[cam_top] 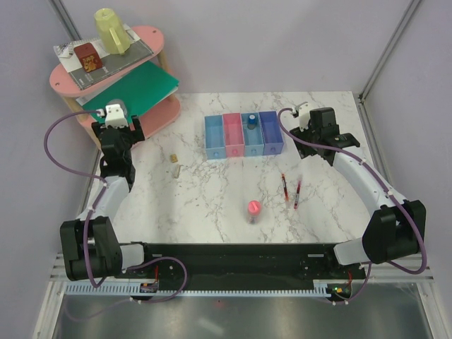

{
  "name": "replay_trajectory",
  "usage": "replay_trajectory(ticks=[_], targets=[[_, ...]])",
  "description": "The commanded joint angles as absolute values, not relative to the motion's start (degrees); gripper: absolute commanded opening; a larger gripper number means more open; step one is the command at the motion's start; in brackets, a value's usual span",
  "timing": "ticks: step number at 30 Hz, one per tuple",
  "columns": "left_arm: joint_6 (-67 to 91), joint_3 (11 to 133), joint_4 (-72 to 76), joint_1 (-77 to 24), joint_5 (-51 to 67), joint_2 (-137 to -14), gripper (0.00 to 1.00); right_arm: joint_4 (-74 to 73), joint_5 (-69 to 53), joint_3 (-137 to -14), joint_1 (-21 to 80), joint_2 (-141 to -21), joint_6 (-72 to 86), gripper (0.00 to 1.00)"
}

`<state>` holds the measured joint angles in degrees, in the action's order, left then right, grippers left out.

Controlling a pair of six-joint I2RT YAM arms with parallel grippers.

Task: Sort the stationery into containers
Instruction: Pick up the stationery from the corner of the board.

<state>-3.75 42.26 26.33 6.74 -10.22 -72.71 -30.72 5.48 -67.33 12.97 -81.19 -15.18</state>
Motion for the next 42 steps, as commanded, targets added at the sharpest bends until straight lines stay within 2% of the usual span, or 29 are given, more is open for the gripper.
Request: replay_trajectory(ticks=[1,42], targets=[[-5.36,44.74,30.58,7.12,-10.9,-73.3,0.99,-30.32,5.89,-69.43,12.74,-80.95,-14.41,0.64],[-5.18,45.88,36.65,8.35,-13.62,-77.43,0.99,-29.97,4.75,-68.99,12.04,-80.86,-13.89,0.65]])
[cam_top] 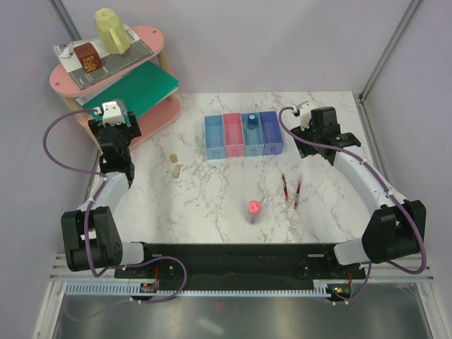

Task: Sort the stationery into containers
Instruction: Pick up the stationery from the corner of the board.

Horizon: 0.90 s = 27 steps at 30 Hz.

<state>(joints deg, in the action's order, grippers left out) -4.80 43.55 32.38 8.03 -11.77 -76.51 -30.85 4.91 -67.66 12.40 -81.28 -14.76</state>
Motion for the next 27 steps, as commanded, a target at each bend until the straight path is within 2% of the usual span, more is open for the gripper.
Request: replay_trajectory(ticks=[1,27], targets=[[-5.19,46.05,36.74,8.35,-13.62,-77.52,0.99,-29.88,4.75,-68.99,12.13,-80.95,-13.89,0.65],[-8.52,48.87,39.99,8.35,-13.8,-82.0,0.99,-30.59,4.48,-70.58,11.69,-81.83,-13.71,0.65]])
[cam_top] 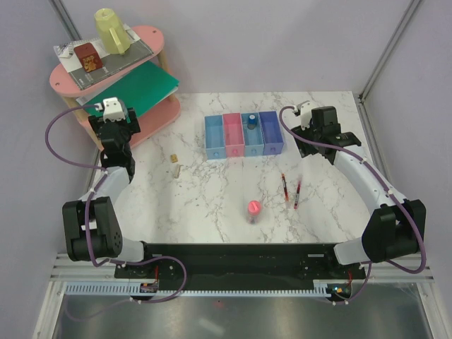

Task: Sort the stationery into containers
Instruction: Pick up the stationery from the corner of the board.

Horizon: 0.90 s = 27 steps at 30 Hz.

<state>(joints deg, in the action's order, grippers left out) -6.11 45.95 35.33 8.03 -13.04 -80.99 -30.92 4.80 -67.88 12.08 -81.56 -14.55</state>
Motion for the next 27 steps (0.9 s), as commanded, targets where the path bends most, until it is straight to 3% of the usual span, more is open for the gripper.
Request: replay_trajectory(ticks=[1,27], targets=[[-8.61,49.04,39.9,8.26,-13.8,-82.09,0.99,-30.67,4.48,-70.58,11.78,-81.83,-13.71,0.65],[-9.93,49.66,42.45,8.44,-13.62,-85.08,0.99,-30.85,4.31,-70.66,11.51,-82.35,-13.62,0.65]])
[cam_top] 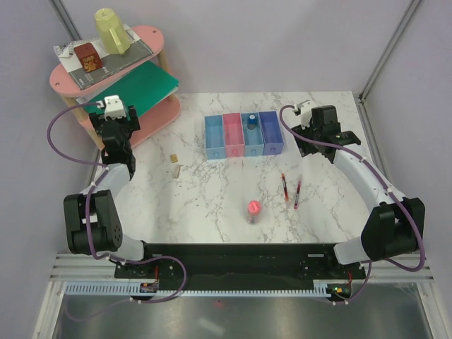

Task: Sort the stationery into containers
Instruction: Pick up the stationery from the corner of the board.

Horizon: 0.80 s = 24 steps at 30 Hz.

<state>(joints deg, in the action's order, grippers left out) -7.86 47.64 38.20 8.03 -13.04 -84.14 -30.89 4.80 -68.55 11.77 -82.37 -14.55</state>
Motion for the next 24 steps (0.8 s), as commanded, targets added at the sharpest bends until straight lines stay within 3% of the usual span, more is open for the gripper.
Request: replay_trajectory(ticks=[1,19,21,24], targets=[[-10.02,49.57,42.54,8.35,-13.54,-85.08,0.99,-30.85,4.39,-70.66,11.43,-82.35,-13.71,0.65],[-10.81,50.62,44.21,8.35,-14.59,-86.04,0.98,-30.76,4.13,-70.49,11.43,-82.27,-13.8,0.66],[-10.72,50.8,44.3,8.44,-14.59,-86.31,0.93,-30.76,4.13,-70.31,11.34,-82.35,-13.89,0.66],[-10.11,51.41,44.3,8.53,-14.76,-86.75,0.71,-30.85,4.13,-70.31,11.42,-82.09,-13.8,0.66]])
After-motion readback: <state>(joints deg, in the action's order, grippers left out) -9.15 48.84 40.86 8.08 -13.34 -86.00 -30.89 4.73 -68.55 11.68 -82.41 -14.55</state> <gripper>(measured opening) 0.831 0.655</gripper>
